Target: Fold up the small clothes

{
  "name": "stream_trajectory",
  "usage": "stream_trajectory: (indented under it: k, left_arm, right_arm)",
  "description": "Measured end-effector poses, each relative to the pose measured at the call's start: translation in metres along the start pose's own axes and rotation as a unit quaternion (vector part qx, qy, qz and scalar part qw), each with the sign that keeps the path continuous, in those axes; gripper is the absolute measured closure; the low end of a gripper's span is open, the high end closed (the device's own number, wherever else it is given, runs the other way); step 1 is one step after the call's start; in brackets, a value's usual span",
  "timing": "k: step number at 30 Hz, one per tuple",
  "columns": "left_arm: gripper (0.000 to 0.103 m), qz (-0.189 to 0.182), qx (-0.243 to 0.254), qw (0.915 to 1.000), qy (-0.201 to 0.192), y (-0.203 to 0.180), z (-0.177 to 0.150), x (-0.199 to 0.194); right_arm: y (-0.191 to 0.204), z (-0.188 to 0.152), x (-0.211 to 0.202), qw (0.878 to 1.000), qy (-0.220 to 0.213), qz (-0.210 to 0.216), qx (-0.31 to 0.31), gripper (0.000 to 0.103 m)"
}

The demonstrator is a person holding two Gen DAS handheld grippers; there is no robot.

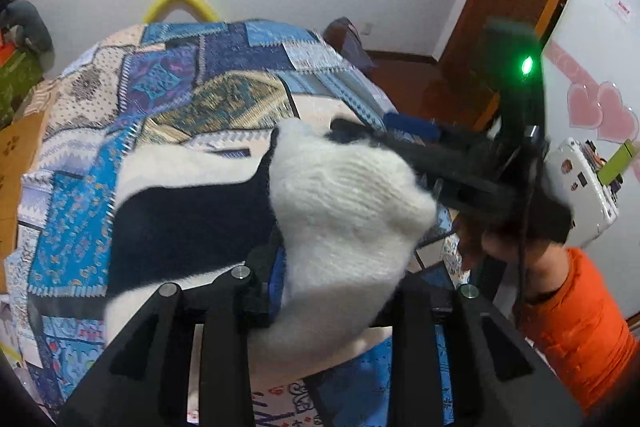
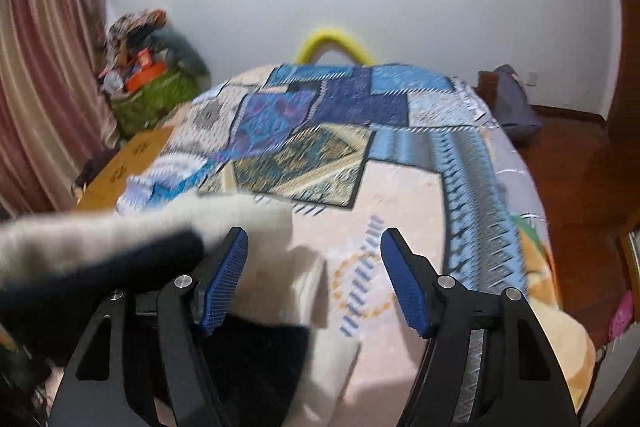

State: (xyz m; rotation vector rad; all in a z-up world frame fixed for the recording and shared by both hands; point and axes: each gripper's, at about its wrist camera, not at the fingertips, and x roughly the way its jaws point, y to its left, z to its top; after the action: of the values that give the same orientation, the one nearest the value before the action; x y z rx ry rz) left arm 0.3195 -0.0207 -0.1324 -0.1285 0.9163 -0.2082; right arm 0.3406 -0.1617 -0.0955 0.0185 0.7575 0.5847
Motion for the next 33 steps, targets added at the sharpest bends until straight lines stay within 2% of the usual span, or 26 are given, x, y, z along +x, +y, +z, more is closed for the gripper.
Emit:
stream_trajectory:
  k: [3, 5, 8, 10, 12, 15, 22, 26, 31, 32, 33]
  left_arm:
    - [0.068, -0.010, -0.001, 0.9996, 0.026, -0.007, -0.009, 0.017]
    - [0.067, 0.001, 0.012, 0.9993, 0.035, -0.014, -0.015, 0.026]
    - [0.060, 0.016, 0.037, 0.9985, 0.036, -0.022, -0.023, 0.025]
    - [0.041, 0.006, 0.041, 0.9986, 0.033, -0.023, -0.026, 0.017]
    - [0.037, -0.011, 0.040, 0.9988, 0.026, -0.022, -0.029, 0.003]
    - [0.036, -0.012, 0.045, 0.9989, 0.011, -0.019, -0.032, -0.022]
    - [0.021, 0.026, 0.014, 0.9991, -0.031, 0.028, -0.045, -0.072]
    - [0.020, 0.058, -0.006, 0.9982, -0.013, 0.062, -0.064, -0.072]
    - [0.020, 0.070, -0.008, 0.9971, 0.028, 0.082, -0.091, -0.052]
    - [0.020, 0.070, -0.008, 0.9971, 0.031, 0.085, -0.096, -0.048]
    - [0.020, 0.074, -0.011, 0.9967, 0.031, 0.087, -0.097, -0.043]
  right_arm:
    - [-0.009, -0.001, -0.004, 1.000, 0.004, -0.014, 0.003, 0.038]
    - [-0.013, -0.007, -0.006, 1.000, 0.019, -0.020, 0.000, 0.038]
    - [-0.015, -0.020, -0.015, 0.999, 0.039, -0.027, -0.017, 0.038]
    - [-0.014, -0.028, -0.022, 0.998, 0.047, -0.029, -0.027, 0.038]
    - [-0.012, -0.036, -0.033, 0.998, 0.055, -0.025, -0.033, 0.038]
    - [-0.009, -0.043, -0.050, 0.998, 0.056, -0.014, -0.030, 0.038]
    - [0.012, -0.038, -0.085, 0.999, 0.020, 0.032, -0.006, 0.036]
    - [0.034, -0.041, -0.084, 0.998, 0.020, 0.067, -0.006, 0.034]
    - [0.053, -0.057, -0.060, 0.997, 0.041, 0.069, -0.015, 0.034]
    - [0.054, -0.060, -0.056, 0.997, 0.046, 0.068, -0.014, 0.035]
    - [0.055, -0.063, -0.050, 0.996, 0.051, 0.066, -0.009, 0.044]
